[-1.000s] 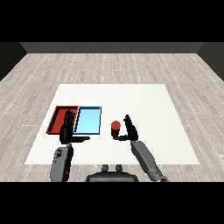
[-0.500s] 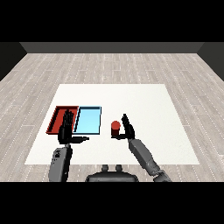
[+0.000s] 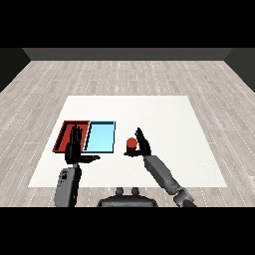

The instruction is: Pick the red can and put it in the red box

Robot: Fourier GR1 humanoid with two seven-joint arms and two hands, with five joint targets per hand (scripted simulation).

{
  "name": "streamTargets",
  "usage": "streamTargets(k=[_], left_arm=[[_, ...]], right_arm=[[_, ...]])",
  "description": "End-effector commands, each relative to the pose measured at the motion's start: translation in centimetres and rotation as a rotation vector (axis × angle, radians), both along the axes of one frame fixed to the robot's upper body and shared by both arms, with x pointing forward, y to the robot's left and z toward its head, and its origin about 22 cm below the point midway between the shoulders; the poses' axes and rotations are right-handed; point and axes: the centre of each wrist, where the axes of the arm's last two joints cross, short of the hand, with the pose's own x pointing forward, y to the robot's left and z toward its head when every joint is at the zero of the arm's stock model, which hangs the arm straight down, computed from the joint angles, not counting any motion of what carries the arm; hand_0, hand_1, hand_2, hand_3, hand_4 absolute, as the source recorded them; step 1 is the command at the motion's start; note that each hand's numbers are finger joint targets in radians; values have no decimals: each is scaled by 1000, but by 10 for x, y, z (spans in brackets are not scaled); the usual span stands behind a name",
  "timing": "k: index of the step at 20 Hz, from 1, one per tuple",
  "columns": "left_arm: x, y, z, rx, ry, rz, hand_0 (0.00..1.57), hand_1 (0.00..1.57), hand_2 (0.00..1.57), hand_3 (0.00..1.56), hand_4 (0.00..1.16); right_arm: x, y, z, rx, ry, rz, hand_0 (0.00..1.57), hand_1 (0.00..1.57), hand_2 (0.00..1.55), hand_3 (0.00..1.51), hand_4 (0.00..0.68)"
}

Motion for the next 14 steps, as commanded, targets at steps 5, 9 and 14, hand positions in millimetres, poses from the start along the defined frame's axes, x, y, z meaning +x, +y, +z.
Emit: streamTargets(k=[5, 9, 14], left_arm=[[4, -9, -3, -4, 10, 17, 0, 0, 0, 0, 0], [-15, 8, 5, 17, -1, 7, 0, 0, 0, 0, 0], [-15, 7, 2, 1, 0, 15, 0, 0, 0, 0, 0]], right_arm=[[-3, 11, -6, 12, 10, 25, 0, 0, 0, 0, 0], [24, 27, 12, -11, 37, 5, 0, 0, 0, 0, 0], [14, 28, 7, -77, 61, -46, 0, 0, 0, 0, 0]])
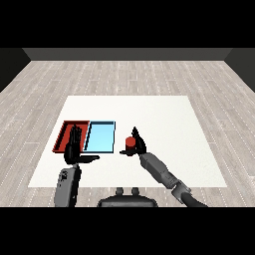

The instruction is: Pick the red can and put it in the red box

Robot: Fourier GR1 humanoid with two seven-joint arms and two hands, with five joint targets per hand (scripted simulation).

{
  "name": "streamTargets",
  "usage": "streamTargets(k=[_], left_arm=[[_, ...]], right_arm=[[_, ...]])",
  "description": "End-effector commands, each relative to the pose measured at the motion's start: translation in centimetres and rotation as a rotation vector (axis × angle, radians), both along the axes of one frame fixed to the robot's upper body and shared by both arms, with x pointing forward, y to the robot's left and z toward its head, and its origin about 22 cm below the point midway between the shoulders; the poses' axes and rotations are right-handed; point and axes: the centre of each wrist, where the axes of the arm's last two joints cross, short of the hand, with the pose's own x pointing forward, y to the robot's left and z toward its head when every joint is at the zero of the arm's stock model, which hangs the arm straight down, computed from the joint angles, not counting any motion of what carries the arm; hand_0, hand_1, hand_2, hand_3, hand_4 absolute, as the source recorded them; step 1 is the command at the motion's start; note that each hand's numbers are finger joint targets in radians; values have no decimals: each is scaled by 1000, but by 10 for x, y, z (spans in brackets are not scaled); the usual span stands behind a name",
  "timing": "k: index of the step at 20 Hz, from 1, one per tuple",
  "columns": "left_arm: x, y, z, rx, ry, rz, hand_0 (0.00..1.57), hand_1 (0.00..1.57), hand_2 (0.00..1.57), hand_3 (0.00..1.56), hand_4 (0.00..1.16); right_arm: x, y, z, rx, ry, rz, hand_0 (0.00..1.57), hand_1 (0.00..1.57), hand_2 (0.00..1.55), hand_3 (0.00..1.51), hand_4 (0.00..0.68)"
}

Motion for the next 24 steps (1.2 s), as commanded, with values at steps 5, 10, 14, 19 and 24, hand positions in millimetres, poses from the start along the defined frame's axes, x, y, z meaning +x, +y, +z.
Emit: streamTargets(k=[5, 10, 14, 19, 24], left_arm=[[0, -4, -8, 11, -6, 23, 0, 0, 0, 0, 0], [4, -13, -8, 12, 2, -12, 0, 0, 0, 0, 0], [4, -12, -7, 19, -9, -2, 0, 0, 0, 0, 0], [11, -3, -14, -8, -3, -21, 0, 0, 0, 0, 0], [4, -32, -10, 26, 7, -46, 0, 0, 0, 0, 0]], right_arm=[[2, 4, -4, -135, 48, -148, 1482, 1482, 1471, 1436, 566], [12, 1, 3, -152, 43, -158, 1472, 1472, 1456, 1404, 600], [-4, 10, 1, -168, 0, -156, 1451, 1451, 1441, 1396, 594], [13, 15, 19, -200, -67, -123, 1439, 1439, 1436, 1372, 602], [3, 34, 39, -190, -135, -125, 1424, 1424, 1432, 1370, 616]])
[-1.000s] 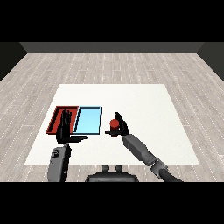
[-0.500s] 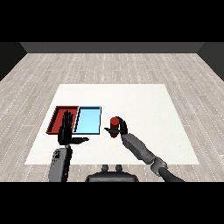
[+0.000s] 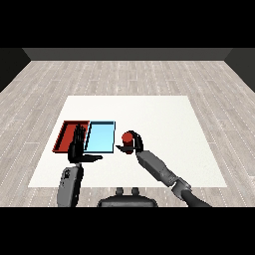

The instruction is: Pick the red can and put it in the red box

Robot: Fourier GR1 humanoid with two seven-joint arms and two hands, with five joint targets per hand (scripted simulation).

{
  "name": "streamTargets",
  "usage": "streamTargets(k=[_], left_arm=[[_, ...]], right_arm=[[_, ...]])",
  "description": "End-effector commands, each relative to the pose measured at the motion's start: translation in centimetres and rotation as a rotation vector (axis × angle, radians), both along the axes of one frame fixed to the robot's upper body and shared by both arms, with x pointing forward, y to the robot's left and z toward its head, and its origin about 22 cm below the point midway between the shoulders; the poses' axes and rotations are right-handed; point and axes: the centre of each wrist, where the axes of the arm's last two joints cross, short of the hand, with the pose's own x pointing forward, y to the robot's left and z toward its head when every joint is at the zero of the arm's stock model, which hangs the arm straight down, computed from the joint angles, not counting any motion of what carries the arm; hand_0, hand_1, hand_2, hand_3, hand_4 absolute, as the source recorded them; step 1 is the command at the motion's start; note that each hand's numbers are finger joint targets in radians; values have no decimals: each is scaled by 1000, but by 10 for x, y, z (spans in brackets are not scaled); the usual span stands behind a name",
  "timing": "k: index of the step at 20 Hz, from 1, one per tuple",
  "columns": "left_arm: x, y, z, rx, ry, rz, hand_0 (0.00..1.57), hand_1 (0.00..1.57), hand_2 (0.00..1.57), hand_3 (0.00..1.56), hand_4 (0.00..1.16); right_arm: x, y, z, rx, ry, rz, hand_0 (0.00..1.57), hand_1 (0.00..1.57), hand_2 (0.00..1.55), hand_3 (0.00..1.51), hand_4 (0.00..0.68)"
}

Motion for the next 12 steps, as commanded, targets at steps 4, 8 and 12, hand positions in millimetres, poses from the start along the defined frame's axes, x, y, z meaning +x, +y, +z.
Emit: streamTargets(k=[4, 8, 12], left_arm=[[5, -6, -13, 19, 3, -55, 0, 0, 0, 0, 0], [-6, -34, 0, 19, 38, -77, 0, 0, 0, 0, 0], [-1, -68, -7, 15, 82, -106, 0, 0, 0, 0, 0]], right_arm=[[-3, -4, 47, -8, -135, 0, 1436, 1436, 1428, 1376, 622], [-15, 6, 66, 10, -182, 10, 1464, 1464, 1439, 1388, 659], [-14, -14, 76, 26, -205, 22, 1454, 1454, 1433, 1386, 655]])
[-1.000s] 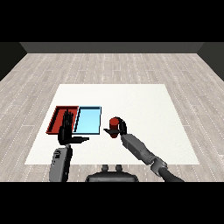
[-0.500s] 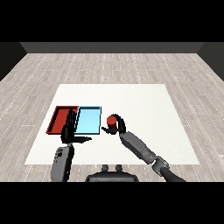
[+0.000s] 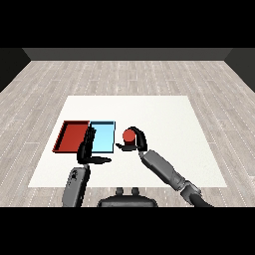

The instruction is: Pick the red can and put it in the red box

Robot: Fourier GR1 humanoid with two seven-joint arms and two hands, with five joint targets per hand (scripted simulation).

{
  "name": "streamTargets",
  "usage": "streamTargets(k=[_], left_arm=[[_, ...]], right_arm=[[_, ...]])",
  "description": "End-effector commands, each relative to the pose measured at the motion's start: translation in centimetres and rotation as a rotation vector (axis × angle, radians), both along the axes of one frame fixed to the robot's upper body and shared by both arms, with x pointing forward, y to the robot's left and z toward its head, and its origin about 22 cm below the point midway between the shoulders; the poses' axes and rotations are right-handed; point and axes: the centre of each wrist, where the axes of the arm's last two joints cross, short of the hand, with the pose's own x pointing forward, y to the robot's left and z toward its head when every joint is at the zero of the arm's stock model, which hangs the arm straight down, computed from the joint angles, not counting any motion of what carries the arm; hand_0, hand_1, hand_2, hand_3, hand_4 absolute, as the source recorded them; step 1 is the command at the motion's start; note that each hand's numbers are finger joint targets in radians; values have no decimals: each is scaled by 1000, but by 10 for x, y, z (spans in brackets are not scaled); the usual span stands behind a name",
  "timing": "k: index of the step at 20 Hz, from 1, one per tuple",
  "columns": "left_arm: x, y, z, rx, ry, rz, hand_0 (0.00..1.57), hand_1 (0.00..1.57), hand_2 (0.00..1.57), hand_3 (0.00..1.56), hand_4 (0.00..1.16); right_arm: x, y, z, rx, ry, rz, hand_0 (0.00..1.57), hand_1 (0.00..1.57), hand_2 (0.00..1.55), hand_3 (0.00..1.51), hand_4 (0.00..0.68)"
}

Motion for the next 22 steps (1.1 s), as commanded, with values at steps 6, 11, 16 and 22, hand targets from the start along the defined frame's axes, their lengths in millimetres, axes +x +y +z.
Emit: streamTargets(k=[6, 11, 16, 22], left_arm=[[6, -29, 0, 4, 70, -49, 0, 0, 0, 0, 0], [9, -54, 2, 1, 90, -66, 0, 0, 0, 0, 0], [20, -81, -15, -1, 124, -122, 0, 0, 0, 0, 0], [22, -80, -39, -5, 189, -151, 0, 0, 0, 0, 0]], right_arm=[[-3, -20, 34, 15, -45, 2, 1445, 1445, 1432, 1387, 651], [-3, 0, 41, 66, -48, -5, 1445, 1445, 1425, 1381, 655], [7, -9, 45, 88, -45, -4, 1453, 1453, 1447, 1398, 661], [-7, 3, 42, 74, -31, 15, 1455, 1455, 1451, 1389, 630]])
